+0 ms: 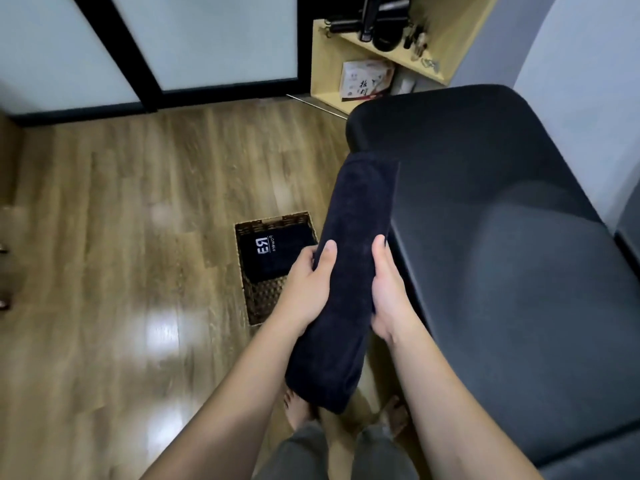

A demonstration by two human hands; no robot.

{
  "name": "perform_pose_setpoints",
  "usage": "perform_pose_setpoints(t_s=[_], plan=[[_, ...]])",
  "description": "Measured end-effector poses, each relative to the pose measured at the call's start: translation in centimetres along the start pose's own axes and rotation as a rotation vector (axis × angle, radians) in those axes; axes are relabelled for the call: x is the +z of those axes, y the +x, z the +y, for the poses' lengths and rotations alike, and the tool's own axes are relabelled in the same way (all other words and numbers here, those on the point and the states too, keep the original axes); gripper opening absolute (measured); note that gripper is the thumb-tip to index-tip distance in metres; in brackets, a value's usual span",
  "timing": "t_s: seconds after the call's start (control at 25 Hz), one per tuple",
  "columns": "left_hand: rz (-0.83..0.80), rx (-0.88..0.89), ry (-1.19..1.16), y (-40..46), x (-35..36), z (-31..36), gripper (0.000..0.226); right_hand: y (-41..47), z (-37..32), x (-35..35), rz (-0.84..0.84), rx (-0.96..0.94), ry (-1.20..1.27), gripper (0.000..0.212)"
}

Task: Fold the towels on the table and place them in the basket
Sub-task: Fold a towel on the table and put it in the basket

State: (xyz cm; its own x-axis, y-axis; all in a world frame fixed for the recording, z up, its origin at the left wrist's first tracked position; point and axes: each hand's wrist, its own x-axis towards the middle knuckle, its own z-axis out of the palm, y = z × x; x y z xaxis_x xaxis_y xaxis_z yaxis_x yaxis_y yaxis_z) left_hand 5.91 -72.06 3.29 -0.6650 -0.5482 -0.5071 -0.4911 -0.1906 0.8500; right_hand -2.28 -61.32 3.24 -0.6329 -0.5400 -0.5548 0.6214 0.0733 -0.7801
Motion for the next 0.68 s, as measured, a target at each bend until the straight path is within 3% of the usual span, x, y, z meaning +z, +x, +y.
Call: perform_pose_setpoints(t_s=[0.16, 0.32, 0.48, 0.68], plan=[[0.062, -0.044, -0.137, 1.1, -2.2, -2.3, 0.052, 1.0, 0.9, 2.2, -0.104, 0.049, -0.098, 0.052], [0.143, -0.077, -0.215, 1.4, -2.6, -3.8, 0.054, 2.6, 1.8, 3.3, -0.109, 0.019, -0.165, 0.056], [0.196, -0.074, -0.245, 3.4, -4.0, -4.1, 0.073, 4.8, 2.0, 5.2, -0.081, 0.000, -0.223, 0.055], [0.204, -0.090, -0.275, 7.4, -6.2, -3.5, 0.074, 8.4, 1.2, 6.9, -0.047, 0.138, -0.187, 0.044]])
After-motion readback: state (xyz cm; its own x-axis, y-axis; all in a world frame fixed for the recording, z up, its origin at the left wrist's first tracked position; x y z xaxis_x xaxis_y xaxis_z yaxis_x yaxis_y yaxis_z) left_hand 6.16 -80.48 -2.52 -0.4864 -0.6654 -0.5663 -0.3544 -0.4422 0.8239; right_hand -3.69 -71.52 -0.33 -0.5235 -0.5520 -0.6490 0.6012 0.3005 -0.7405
